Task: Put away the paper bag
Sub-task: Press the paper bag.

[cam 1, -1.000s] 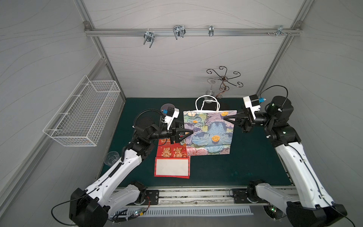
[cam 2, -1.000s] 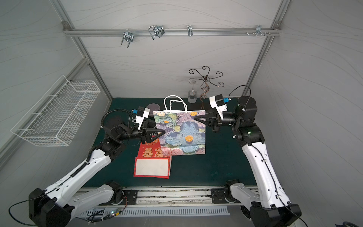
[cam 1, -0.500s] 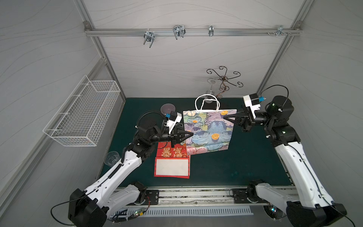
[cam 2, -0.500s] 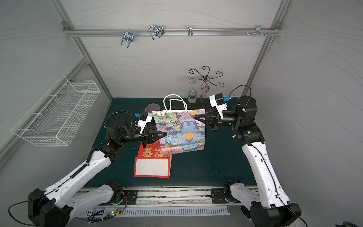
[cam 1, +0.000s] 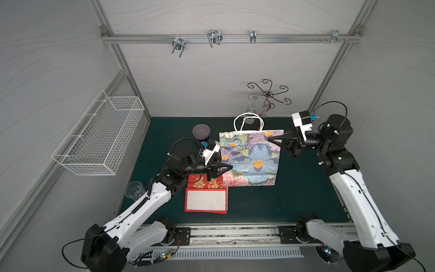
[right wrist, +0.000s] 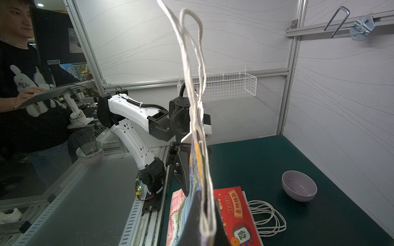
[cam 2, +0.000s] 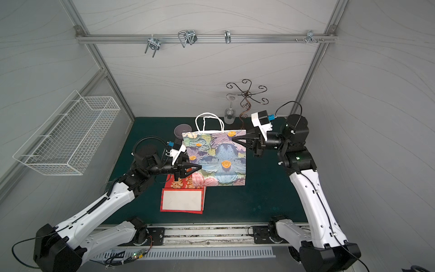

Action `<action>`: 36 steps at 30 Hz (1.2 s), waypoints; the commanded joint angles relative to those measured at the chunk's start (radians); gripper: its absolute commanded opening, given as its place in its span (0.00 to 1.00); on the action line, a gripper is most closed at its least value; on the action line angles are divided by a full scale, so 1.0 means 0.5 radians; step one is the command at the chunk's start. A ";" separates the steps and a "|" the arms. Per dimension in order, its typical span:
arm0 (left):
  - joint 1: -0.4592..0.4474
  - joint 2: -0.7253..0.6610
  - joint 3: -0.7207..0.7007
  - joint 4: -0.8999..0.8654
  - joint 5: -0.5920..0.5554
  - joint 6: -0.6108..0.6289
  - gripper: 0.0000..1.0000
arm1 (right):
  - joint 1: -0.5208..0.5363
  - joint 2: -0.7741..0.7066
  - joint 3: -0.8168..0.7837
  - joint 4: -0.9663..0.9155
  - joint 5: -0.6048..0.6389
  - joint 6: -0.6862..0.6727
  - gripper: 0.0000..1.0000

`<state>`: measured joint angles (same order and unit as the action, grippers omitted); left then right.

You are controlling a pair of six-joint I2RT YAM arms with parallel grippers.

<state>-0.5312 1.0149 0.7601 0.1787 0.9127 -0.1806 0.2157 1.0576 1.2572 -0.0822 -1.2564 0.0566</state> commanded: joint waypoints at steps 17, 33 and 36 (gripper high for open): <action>-0.026 -0.069 -0.050 -0.183 0.040 0.110 0.65 | -0.002 -0.007 -0.034 -0.014 0.014 -0.033 0.00; -0.086 -0.071 -0.076 -0.076 -0.052 0.211 0.13 | -0.020 -0.020 -0.081 0.082 -0.001 0.071 0.00; -0.085 -0.085 -0.070 -0.049 -0.068 0.178 0.26 | -0.041 -0.026 -0.081 0.039 -0.015 0.044 0.00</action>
<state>-0.5705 0.9890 0.7174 0.1093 0.8764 -0.1135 0.2070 1.0576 1.2182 -0.0761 -1.2575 0.0814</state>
